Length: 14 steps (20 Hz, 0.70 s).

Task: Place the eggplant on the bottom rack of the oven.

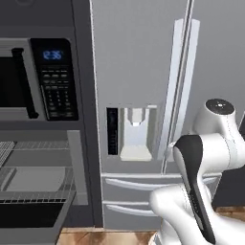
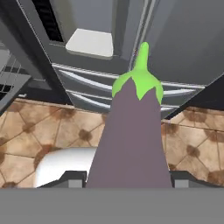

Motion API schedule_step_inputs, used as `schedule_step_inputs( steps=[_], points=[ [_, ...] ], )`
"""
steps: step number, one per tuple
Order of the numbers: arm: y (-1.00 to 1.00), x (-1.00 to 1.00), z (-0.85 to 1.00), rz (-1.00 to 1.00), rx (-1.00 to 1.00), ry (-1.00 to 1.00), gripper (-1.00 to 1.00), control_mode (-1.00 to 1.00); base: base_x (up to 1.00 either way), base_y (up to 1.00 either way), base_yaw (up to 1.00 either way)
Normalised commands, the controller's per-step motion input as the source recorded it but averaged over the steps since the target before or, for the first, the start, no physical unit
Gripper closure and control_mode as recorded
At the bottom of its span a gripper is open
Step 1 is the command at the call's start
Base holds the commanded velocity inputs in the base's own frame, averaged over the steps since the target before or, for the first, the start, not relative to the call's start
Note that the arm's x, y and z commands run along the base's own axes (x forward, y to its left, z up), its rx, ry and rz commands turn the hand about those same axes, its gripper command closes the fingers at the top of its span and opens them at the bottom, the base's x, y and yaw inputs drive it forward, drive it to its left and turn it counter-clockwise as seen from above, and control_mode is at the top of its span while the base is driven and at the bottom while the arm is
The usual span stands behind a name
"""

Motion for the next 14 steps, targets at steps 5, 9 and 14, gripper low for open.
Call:
schedule_step_inputs(
  steps=[5,9,14],
  points=[
    [0.0,0.0,0.0,0.0,0.0,0.0,1.0,1.0,0.36,1.0,0.2],
    [0.0,0.0,0.0,0.0,0.0,0.0,1.0,1.0,0.63,0.83,0.05],
    [0.0,0.0,0.0,0.0,0.0,0.0,1.0,1.0,0.7,0.23,0.0]
  ],
)
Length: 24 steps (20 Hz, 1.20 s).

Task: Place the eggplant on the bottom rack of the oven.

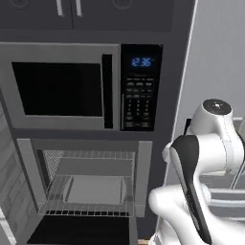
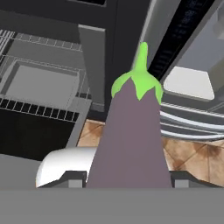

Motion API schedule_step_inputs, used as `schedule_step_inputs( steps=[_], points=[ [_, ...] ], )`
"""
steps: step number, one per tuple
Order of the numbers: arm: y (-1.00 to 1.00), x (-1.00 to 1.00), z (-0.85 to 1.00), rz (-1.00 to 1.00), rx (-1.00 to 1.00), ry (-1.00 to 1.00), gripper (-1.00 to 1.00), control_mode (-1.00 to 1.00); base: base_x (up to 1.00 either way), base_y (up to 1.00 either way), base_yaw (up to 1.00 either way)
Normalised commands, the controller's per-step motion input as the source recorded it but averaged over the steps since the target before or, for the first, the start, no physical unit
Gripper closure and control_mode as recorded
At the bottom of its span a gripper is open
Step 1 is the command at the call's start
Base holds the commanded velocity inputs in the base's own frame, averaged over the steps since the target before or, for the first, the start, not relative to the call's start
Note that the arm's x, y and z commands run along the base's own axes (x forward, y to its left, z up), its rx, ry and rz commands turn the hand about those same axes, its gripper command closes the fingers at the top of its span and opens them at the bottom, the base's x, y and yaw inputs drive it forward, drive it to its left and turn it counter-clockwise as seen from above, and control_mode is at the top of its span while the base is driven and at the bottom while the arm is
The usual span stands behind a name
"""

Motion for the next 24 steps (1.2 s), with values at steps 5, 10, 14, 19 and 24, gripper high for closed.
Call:
schedule_step_inputs(
  steps=[5,10,14,19,24],
  points=[
    [0.0,0.0,0.0,0.0,0.0,0.0,1.0,1.0,0.71,0.02,-0.01],
    [0.0,0.0,0.0,0.0,0.0,0.0,1.0,1.0,0.42,0.26,-0.02],
    [0.0,0.0,0.0,0.0,0.0,0.0,1.0,1.0,0.1,0.33,-0.02],
    [0.0,0.0,0.0,0.0,0.0,0.0,1.0,1.0,0.0,0.43,0.0],
    [0.18,0.0,0.0,0.0,0.0,-0.04,1.0,-1.0,0.0,0.59,0.0]
  ],
)
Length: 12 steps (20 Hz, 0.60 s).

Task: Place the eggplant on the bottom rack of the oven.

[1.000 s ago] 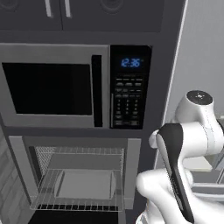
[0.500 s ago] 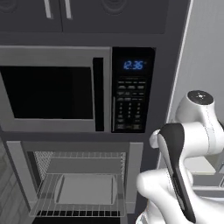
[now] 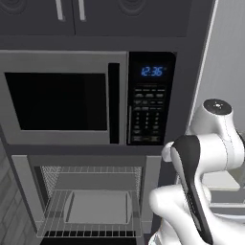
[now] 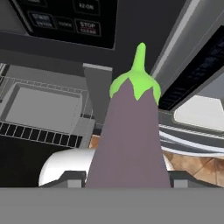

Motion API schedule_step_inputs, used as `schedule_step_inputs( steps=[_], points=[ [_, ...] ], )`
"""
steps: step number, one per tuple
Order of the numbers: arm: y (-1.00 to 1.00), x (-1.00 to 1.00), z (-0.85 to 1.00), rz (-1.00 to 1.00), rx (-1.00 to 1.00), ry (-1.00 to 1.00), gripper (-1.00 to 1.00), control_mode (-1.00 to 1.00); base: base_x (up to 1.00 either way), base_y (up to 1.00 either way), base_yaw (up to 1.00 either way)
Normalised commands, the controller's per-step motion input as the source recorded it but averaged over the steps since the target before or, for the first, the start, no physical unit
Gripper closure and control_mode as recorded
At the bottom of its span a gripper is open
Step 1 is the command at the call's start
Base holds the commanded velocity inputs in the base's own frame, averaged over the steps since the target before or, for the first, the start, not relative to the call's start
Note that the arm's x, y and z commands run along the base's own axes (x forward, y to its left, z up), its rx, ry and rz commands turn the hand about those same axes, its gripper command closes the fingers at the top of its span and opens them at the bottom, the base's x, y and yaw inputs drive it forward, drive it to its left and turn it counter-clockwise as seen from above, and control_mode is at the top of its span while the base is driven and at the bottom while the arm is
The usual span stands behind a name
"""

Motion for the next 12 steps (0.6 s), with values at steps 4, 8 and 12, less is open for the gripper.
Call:
schedule_step_inputs(
  steps=[4,8,12],
  points=[
    [1.0,0.0,-0.11,-0.04,0.0,-0.27,1.0,-1.0,0.0,0.0,0.0],
    [1.0,0.0,-0.6,-0.06,0.05,-0.33,1.0,-1.0,0.0,0.0,0.0],
    [1.0,0.04,-0.92,-0.07,0.12,-0.2,1.0,-1.0,0.0,0.0,0.0]
  ],
)
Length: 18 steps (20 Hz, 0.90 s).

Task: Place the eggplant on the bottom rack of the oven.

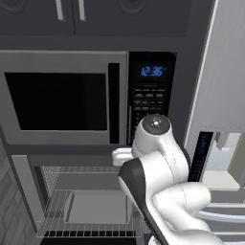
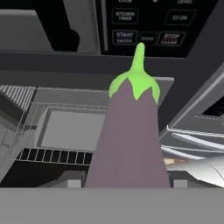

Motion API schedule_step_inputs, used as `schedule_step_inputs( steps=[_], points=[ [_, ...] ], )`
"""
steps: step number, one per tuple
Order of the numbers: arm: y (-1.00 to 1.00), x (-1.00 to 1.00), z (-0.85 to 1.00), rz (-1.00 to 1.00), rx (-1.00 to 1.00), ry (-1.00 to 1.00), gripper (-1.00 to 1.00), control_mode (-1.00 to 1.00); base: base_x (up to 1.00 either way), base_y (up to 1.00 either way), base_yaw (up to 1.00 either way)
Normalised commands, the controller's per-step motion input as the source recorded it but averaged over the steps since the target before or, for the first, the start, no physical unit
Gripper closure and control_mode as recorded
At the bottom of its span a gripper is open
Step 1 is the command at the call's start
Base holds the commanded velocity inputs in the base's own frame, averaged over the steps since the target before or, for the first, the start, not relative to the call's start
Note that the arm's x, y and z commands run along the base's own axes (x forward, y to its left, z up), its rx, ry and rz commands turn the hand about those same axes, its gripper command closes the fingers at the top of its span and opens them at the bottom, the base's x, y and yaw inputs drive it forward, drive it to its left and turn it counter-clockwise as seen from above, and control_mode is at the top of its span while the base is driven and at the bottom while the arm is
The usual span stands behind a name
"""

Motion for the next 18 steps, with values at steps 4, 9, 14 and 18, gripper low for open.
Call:
schedule_step_inputs(
  steps=[4,9,14,18],
  points=[
    [1.0,0.03,-1.0,-0.03,0.03,-0.15,1.0,-1.0,0.0,0.0,0.0],
    [1.0,0.19,-1.0,-0.1,0.0,-0.05,1.0,-1.0,0.0,0.0,0.0],
    [1.0,0.41,-1.0,-0.15,0.0,0.03,1.0,-1.0,0.0,0.0,0.0],
    [0.85,0.28,-1.0,-0.11,-0.04,0.0,1.0,-1.0,0.0,0.0,0.0]
  ],
)
